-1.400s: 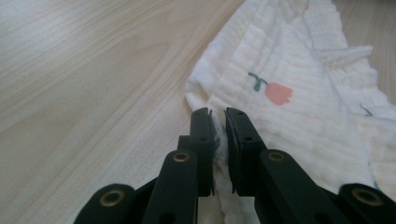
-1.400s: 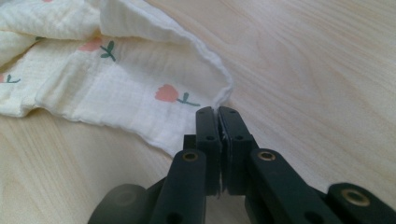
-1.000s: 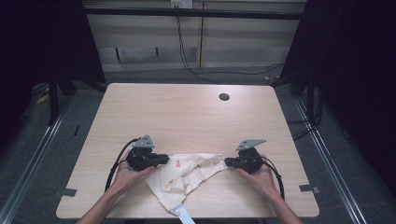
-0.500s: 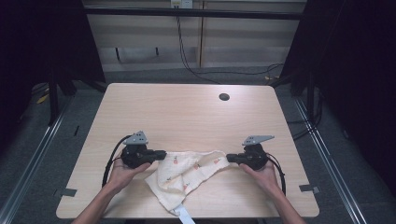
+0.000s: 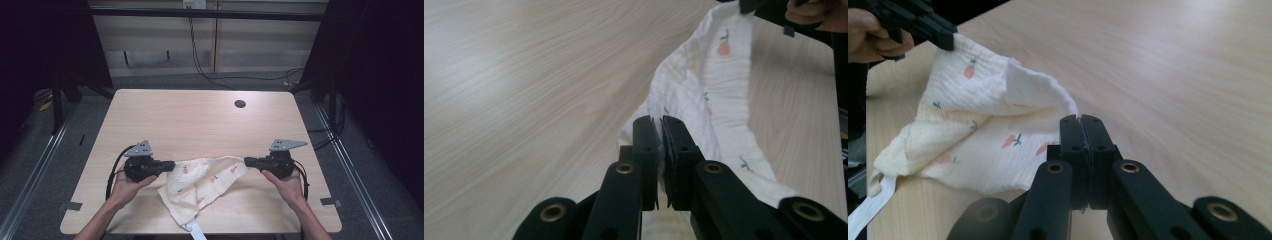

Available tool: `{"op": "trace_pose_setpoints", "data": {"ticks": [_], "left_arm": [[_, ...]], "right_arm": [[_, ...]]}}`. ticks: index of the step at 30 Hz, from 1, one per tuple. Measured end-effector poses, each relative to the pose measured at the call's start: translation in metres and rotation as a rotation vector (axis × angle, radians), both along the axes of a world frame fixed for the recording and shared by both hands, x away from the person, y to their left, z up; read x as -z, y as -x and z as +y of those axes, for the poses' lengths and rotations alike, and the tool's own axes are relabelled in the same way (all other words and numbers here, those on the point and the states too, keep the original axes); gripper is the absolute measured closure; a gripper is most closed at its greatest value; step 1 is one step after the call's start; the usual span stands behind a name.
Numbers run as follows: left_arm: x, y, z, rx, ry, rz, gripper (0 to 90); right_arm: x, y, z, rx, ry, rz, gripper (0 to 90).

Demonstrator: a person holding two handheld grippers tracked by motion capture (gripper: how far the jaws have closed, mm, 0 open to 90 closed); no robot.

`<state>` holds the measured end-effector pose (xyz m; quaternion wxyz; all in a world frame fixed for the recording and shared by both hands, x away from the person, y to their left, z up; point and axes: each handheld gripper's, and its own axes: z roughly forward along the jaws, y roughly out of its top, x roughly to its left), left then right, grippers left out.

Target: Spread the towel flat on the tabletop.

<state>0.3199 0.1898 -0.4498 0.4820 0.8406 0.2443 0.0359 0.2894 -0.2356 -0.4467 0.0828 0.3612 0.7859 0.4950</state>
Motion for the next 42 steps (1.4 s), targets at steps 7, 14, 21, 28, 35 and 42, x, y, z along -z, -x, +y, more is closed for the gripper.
{"op": "trace_pose_setpoints", "data": {"ticks": [7,14,21,28,35,42], "left_arm": [[-0.009,-0.001,0.01,-0.02,0.032,-0.017,85.9],[-0.024,0.002,0.011,-0.006,0.077,-0.042,86.0],[-0.042,0.003,0.014,-0.014,0.075,-0.099,86.1],[-0.059,0.004,0.018,-0.022,0.125,-0.126,86.3],[-0.072,0.002,0.018,-0.027,0.15,-0.154,86.3],[-0.086,0.0,0.018,-0.039,0.162,-0.187,86.3]], "right_arm": [[-0.019,0.004,-0.006,0.004,-0.037,-0.035,89.9],[-0.038,0.005,-0.01,-0.004,-0.06,-0.067,89.9],[-0.067,0.008,-0.017,0.009,-0.092,-0.113,90.0],[-0.085,0.01,-0.017,-0.004,-0.07,-0.161,90.0],[-0.103,0.009,-0.021,0.007,-0.09,-0.194,90.0],[-0.12,0.003,-0.021,0.007,-0.107,-0.217,90.0]]}}
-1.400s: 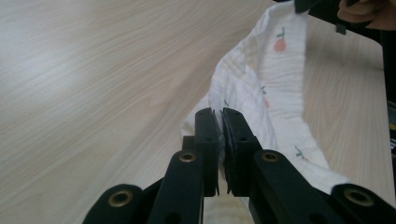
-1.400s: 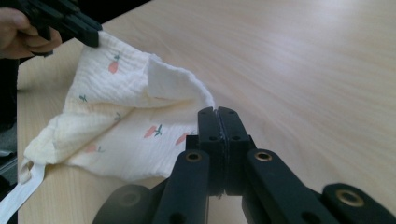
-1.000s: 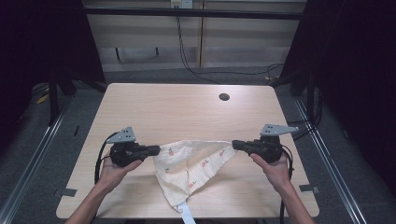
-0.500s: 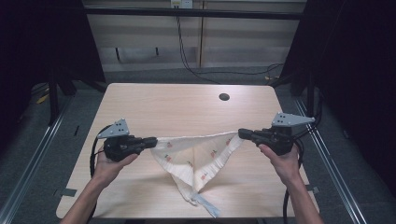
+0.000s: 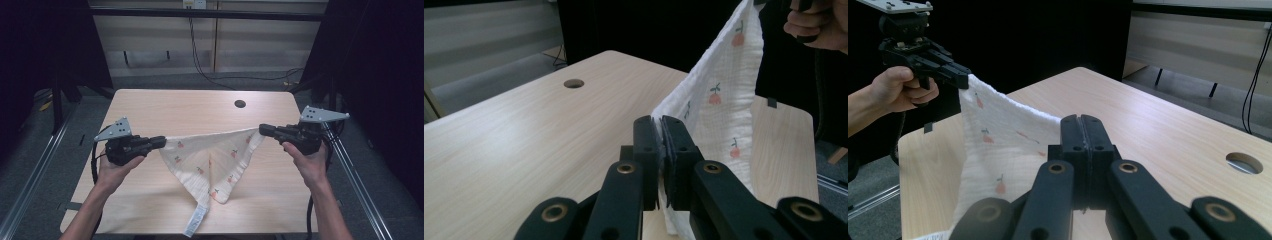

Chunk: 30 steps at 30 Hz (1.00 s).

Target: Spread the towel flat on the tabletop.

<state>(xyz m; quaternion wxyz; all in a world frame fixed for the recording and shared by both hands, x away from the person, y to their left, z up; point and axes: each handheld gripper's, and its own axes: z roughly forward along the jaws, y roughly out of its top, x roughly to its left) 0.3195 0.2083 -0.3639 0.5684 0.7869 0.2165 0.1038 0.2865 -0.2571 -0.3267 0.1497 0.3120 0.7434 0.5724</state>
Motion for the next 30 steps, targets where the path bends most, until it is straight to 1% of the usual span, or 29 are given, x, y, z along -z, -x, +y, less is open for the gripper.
{"op": "trace_pose_setpoints", "data": {"ticks": [2,3,4,5,7,8,10,12,15,16,17,19,21,23,24,25,26,28,29,30], "left_arm": [[-0.003,0.0,0.0,-0.004,-0.001,-0.002,86.3],[-0.007,-0.001,0.0,-0.008,-0.004,-0.012,86.3],[-0.007,-0.001,0.0,-0.008,-0.004,-0.012,86.3],[-0.013,-0.003,0.0,-0.013,0.003,-0.021,86.3],[-0.018,-0.005,0.0,-0.013,0.012,-0.026,86.3],[-0.02,-0.006,0.001,-0.019,0.009,-0.029,86.3],[-0.021,-0.008,0.001,-0.022,0.016,-0.032,86.3],[-0.023,-0.012,0.001,-0.032,0.009,-0.028,86.3],[-0.025,-0.01,0.003,-0.032,0.013,-0.036,86.3],[-0.028,-0.008,0.004,-0.039,0.0,-0.048,86.3],[-0.03,-0.006,0.005,-0.046,0.001,-0.059,86.3],[-0.036,-0.002,0.008,-0.041,0.015,-0.07,86.3],[-0.041,0.003,0.009,-0.041,0.011,-0.085,86.3],[-0.048,0.009,0.011,-0.036,0.017,-0.104,86.3],[-0.048,0.009,0.011,-0.036,0.017,-0.104,86.3],[-0.055,0.017,0.014,-0.028,0.019,-0.12,86.3],[-0.057,0.021,0.014,-0.027,0.021,-0.125,86.3],[-0.059,0.024,0.016,-0.02,0.022,-0.128,86.4],[-0.063,0.033,0.018,-0.022,0.037,-0.143,86.4],[-0.064,0.038,0.018,-0.024,0.031,-0.155,86.4]], "right_arm": [[-0.005,-0.002,0.0,-0.003,0.001,-0.006,90.0],[-0.007,-0.003,0.0,-0.002,0.008,-0.009,90.0],[-0.009,-0.004,0.001,0.0,0.017,-0.008,90.0],[-0.012,-0.007,0.001,0.002,0.023,-0.007,90.0],[-0.016,-0.009,0.0,0.008,0.024,-0.009,90.0],[-0.018,-0.011,0.0,0.008,0.023,-0.011,90.0],[-0.02,-0.012,0.0,0.012,0.028,-0.014,90.0],[-0.024,-0.014,0.001,0.009,0.023,-0.02,90.0],[-0.027,-0.013,0.003,0.005,0.023,-0.03,90.0],[-0.028,-0.012,0.003,0.0,0.025,-0.034,90.0],[-0.029,-0.009,0.005,-0.004,0.036,-0.033,90.0],[-0.032,-0.004,0.006,-0.004,0.035,-0.043,90.0],[-0.036,0.004,0.008,-0.017,0.042,-0.056,90.0],[-0.04,0.011,0.01,-0.029,0.048,-0.07,90.0],[-0.04,0.011,0.01,-0.029,0.048,-0.07,90.0],[-0.046,0.02,0.012,-0.043,0.05,-0.086,90.0],[-0.048,0.024,0.012,-0.05,0.051,-0.095,90.0],[-0.053,0.031,0.013,-0.063,0.047,-0.107,90.0],[-0.056,0.037,0.013,-0.071,0.045,-0.118,90.0],[-0.057,0.041,0.013,-0.073,0.041,-0.125,90.0]]}}
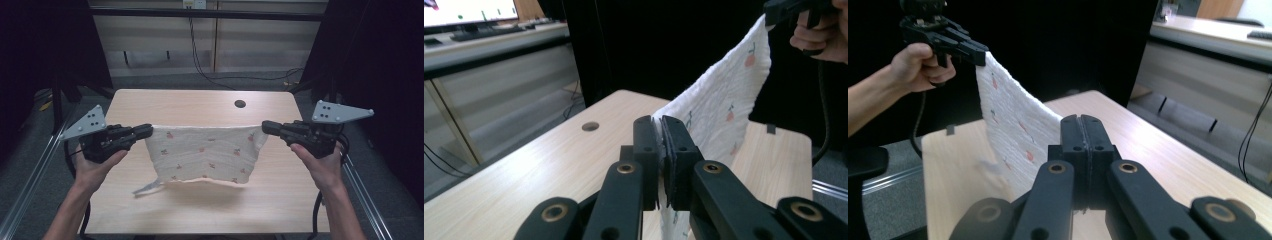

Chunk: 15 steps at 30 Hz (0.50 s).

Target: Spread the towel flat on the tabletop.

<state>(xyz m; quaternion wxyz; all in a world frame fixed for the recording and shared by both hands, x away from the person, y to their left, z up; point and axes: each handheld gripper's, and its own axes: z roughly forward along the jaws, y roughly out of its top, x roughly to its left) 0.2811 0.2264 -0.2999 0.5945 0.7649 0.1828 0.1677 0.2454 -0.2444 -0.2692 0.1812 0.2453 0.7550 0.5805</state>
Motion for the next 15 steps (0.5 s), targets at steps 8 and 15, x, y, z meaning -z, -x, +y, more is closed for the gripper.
{"op": "trace_pose_setpoints", "data": {"ticks": [8,15], "left_arm": [[-0.005,0.024,-0.003,0.014,-0.001,0.002,86.4],[0.015,0.007,-0.012,0.012,-0.047,0.051,86.3]], "right_arm": [[-0.004,0.029,0.0,-0.03,-0.003,-0.037,90.0],[0.022,0.023,-0.004,0.007,0.048,0.021,90.0]]}}
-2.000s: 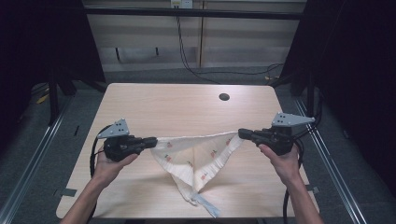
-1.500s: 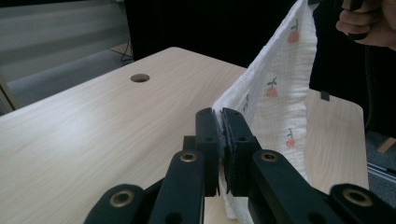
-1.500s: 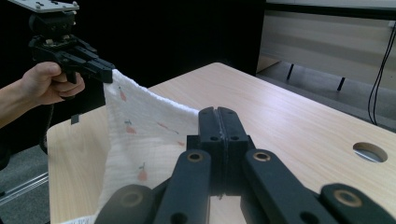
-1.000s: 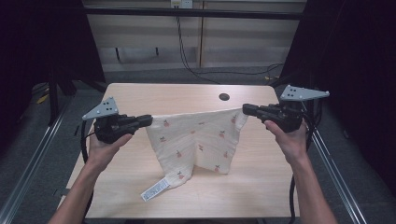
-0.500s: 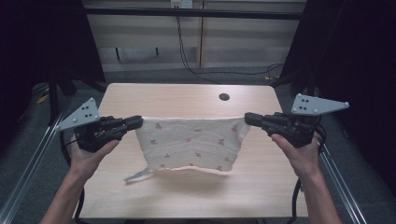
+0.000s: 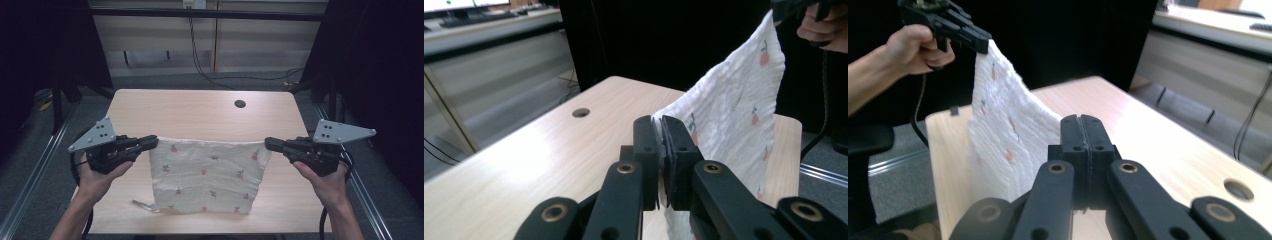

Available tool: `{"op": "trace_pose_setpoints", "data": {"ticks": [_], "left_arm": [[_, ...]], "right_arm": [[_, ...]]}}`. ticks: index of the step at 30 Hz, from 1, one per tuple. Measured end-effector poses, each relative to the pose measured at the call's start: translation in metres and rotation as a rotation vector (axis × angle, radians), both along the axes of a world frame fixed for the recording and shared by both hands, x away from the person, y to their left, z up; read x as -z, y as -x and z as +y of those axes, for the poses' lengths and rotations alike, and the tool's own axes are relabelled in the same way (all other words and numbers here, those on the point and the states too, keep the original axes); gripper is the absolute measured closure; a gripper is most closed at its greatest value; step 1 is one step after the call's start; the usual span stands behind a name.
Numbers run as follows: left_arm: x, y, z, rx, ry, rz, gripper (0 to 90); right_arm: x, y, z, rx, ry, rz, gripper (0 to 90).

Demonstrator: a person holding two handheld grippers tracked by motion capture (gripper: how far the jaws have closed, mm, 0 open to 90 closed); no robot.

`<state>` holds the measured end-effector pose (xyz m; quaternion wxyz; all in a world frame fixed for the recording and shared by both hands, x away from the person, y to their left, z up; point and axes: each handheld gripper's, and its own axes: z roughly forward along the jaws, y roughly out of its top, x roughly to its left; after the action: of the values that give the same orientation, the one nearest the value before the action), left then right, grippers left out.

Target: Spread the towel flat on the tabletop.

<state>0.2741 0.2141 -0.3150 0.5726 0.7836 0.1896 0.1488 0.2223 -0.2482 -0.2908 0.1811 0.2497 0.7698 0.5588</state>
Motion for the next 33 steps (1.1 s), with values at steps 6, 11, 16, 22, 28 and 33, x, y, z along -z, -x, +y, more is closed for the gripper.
{"op": "trace_pose_setpoints", "data": {"ticks": [6,11,16,22,28,33], "left_arm": [[0.029,-0.025,-0.011,-0.005,-0.013,0.082,86.3],[0.046,-0.034,-0.017,-0.017,-0.042,0.109,86.1],[0.054,-0.043,-0.015,-0.035,-0.04,0.139,86.1],[0.062,-0.048,-0.015,-0.046,-0.063,0.159,86.1],[0.064,-0.05,-0.011,-0.056,-0.068,0.167,86.1],[0.071,-0.055,-0.011,-0.07,-0.069,0.174,86.0]], "right_arm": [[0.022,-0.016,-0.01,0.042,-0.005,0.051,90.0],[0.036,-0.03,-0.012,0.064,0.027,0.094,90.0],[0.047,-0.041,-0.012,0.071,0.024,0.117,90.0],[0.057,-0.057,-0.009,0.086,0.027,0.134,90.0],[0.066,-0.072,-0.007,0.104,0.025,0.148,90.0],[0.073,-0.08,-0.004,0.108,0.025,0.164,90.0]]}}
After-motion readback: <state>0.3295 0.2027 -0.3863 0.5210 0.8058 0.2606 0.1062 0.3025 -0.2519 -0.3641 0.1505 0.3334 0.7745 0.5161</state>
